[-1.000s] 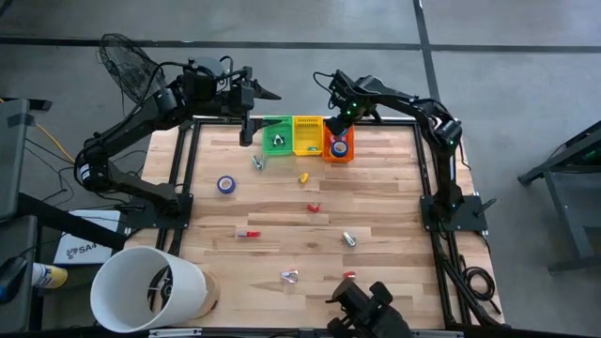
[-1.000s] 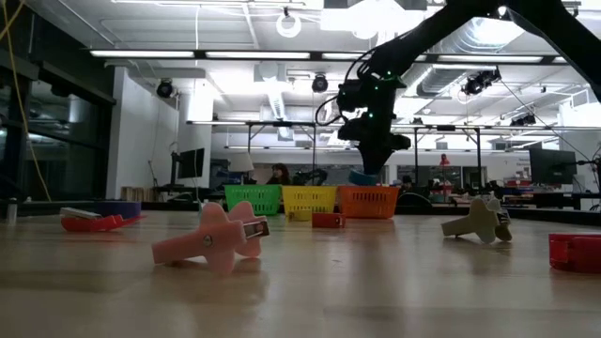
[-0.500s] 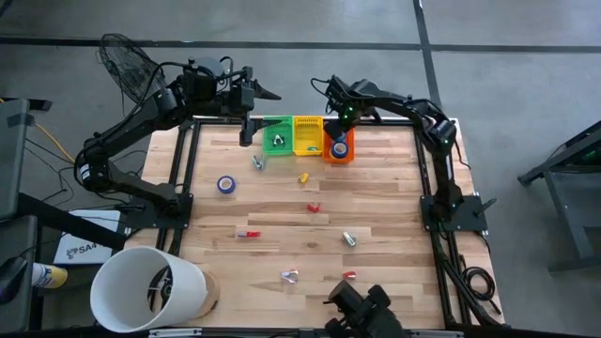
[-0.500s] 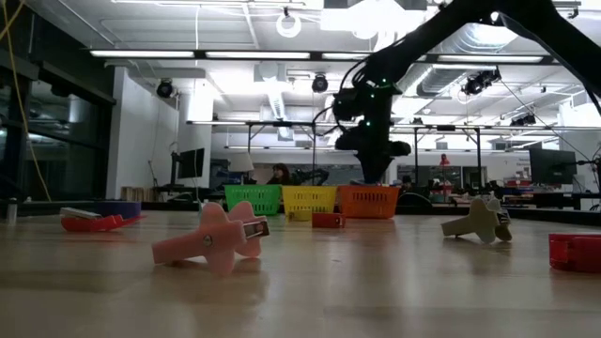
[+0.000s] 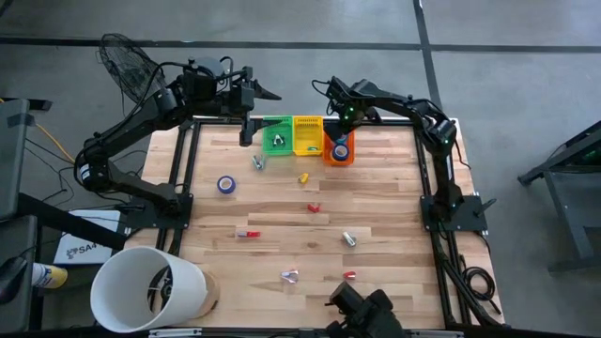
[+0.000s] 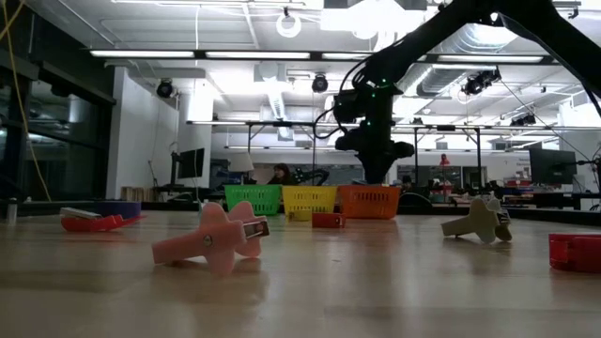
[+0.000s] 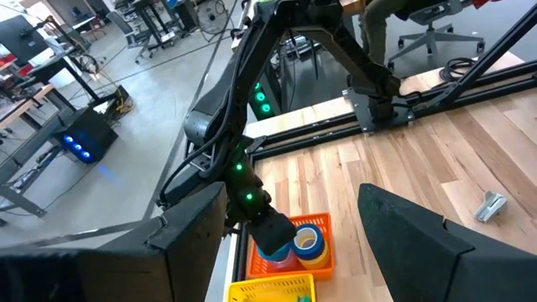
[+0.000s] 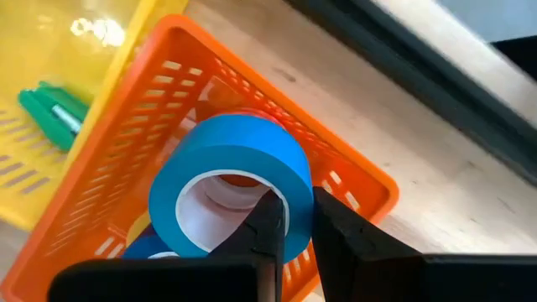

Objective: Pick and place Stapler, Stapler remover, tape
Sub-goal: Put the light blue tape into the orange bin, then put the purple tape into the orange bin

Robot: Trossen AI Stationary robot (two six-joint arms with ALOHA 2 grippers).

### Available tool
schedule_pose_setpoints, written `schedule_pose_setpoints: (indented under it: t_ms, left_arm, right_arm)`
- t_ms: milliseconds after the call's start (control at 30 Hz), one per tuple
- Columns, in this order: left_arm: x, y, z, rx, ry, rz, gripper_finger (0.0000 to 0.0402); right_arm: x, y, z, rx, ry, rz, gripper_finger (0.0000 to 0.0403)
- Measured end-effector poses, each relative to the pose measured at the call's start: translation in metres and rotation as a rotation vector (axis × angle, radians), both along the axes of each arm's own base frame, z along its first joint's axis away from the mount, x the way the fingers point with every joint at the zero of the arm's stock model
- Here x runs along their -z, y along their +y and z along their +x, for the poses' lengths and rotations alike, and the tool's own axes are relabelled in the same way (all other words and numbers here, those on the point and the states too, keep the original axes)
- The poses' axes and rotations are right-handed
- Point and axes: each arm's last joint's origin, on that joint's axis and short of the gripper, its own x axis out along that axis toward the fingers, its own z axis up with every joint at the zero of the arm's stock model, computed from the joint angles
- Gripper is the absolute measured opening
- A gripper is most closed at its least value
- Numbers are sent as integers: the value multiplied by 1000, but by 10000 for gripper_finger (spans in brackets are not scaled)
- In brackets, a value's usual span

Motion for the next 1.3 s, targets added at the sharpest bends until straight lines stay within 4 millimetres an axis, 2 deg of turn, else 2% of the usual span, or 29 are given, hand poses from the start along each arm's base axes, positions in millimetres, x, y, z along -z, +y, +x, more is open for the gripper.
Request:
schedule_pose_setpoints:
  t_ms: [633,733,900,1100,1300]
  left_arm:
    - [0,0,0,-7,2,-14,268]
    - [5,1,-2,-70,46,-43,268]
    - [20,3,-6,-204,197,-115,268]
    - [46,6,-5,-317,416,-240,268]
    - [79,13,8,-396,649,-369,268]
  right_arm:
    - [0,2,-2,12,15,32,145]
    - [-4,3,-3,1,9,29,155]
    - [-28,7,-7,-52,-66,-11,162]
    - [-73,13,-16,-108,-214,-117,162]
    - [-116,25,-28,-163,-317,-239,160]
